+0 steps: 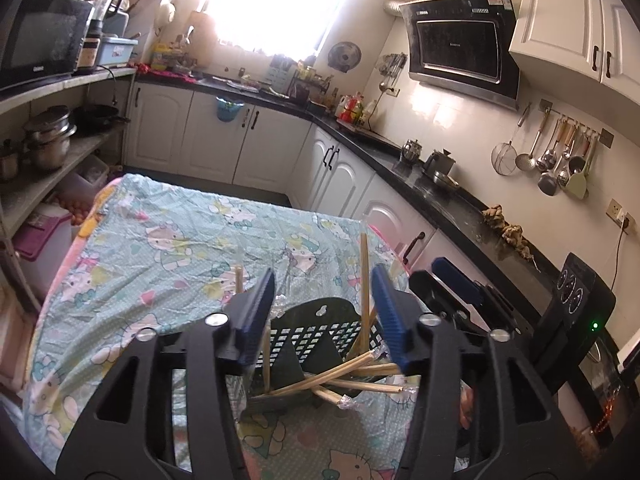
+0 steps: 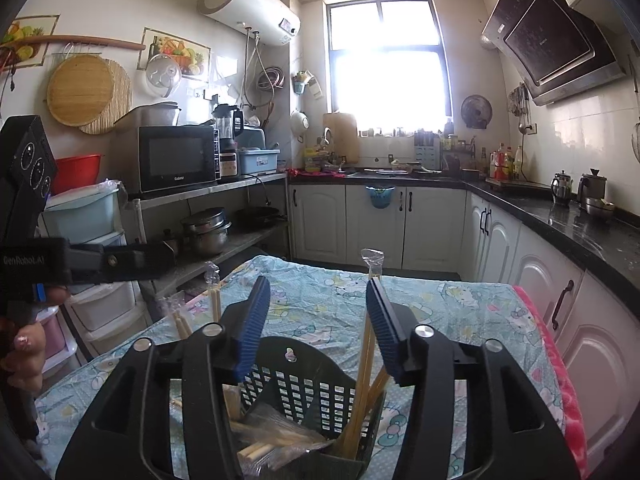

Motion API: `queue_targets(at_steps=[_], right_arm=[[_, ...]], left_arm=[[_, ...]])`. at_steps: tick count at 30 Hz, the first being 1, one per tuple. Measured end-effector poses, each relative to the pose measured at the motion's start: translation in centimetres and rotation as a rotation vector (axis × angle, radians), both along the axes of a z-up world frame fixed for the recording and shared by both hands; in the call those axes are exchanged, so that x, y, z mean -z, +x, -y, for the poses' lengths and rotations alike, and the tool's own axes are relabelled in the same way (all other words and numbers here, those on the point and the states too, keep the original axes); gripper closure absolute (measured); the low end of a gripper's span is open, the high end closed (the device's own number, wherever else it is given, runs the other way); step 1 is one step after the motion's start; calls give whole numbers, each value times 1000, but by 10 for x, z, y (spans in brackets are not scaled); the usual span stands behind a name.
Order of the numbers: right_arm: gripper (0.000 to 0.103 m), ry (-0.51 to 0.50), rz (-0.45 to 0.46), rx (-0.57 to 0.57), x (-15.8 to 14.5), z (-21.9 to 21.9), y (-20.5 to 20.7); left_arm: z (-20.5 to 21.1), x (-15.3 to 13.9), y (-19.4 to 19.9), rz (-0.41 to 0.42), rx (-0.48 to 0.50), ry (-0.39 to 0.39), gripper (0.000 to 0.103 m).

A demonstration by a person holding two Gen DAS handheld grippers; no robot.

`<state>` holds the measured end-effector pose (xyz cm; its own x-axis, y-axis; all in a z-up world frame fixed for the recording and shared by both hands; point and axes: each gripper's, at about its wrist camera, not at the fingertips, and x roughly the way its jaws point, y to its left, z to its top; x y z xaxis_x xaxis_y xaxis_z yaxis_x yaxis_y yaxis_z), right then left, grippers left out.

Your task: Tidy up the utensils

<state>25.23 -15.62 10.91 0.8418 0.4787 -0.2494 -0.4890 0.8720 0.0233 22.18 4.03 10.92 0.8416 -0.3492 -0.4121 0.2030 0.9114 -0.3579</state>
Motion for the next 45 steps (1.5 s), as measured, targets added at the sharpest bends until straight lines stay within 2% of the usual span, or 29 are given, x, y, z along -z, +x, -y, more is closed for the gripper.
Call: queue_targets(at_steps=[1,4,6,9,19,22,27,33,39,45], right_arm=[[50,2,0,1,-2,2,-2],[45,7,0,3,-6,6,-11],[41,10,0,6,-9,9,-17],[33,28,-1,21,-14,16,-28],[12,47,-1,49,-24,31,-69],[9,38,-1,57,-23,32,-81],[7,23,-10,62,-15,31,-102],[7,-32,-38,73,13,27,-125],[7,-80,-49,105,36,27,-141],[7,-114,-65,141,59,32,-153]], left_arm=[[-1,-2,-3,5,-7,2,51],[-5,-9,-12,24,-23,4,36],[-7,-13,-20,36,-35,5,21],[-12,-17,-29,47,-46,-3,11],[-15,-14,-67,60,-120,35,11],[-14,-10,-79,58,-133,39,11],[-13,0,-99,47,-154,57,11],[-10,21,-114,3,-160,55,11],[-1,44,-120,-45,-158,91,11],[10,63,-127,-60,-147,129,11]])
